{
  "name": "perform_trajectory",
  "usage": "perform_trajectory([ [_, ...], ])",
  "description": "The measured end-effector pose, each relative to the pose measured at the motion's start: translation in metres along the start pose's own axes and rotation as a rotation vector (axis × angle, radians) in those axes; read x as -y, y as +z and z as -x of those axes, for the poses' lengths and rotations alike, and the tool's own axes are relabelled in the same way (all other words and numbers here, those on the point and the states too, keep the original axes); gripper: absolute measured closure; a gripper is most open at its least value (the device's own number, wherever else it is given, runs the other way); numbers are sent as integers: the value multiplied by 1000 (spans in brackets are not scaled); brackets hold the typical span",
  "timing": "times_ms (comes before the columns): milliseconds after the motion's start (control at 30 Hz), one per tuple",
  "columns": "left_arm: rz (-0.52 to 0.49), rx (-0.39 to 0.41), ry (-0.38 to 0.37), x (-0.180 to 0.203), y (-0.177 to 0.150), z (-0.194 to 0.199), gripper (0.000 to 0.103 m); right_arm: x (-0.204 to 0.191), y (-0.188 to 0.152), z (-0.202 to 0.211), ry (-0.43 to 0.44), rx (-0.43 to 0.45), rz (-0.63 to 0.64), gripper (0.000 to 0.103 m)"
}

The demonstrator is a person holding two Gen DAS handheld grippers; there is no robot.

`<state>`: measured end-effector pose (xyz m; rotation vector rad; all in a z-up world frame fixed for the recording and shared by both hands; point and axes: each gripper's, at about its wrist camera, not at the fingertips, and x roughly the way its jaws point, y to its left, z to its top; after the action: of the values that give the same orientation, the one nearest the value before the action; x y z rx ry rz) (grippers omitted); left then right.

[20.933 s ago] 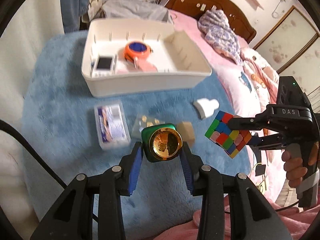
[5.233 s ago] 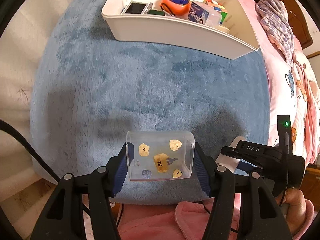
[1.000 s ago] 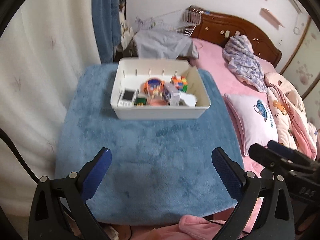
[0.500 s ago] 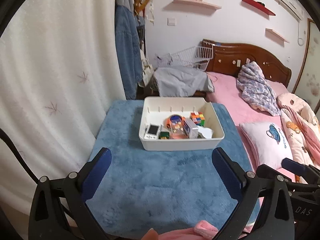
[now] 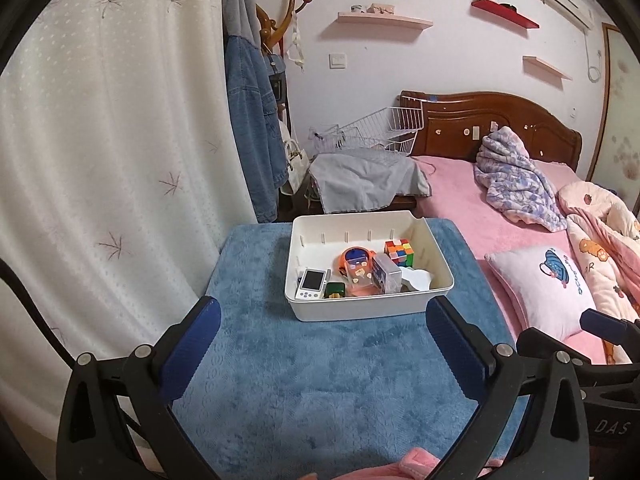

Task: Organize rigid objects

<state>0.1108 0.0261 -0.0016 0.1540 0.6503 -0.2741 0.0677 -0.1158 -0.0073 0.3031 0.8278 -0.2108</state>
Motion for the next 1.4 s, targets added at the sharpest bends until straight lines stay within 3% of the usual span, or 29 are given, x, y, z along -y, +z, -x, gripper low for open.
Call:
perform_trajectory([
  [1100,-22,-88,-19,2,-1,-22,1,6,1,-17,1,-82,-34,0],
  [1400,-13,-163,-46,0,-6,-34,1,2,-4,-27,-37,-156,-36,0],
])
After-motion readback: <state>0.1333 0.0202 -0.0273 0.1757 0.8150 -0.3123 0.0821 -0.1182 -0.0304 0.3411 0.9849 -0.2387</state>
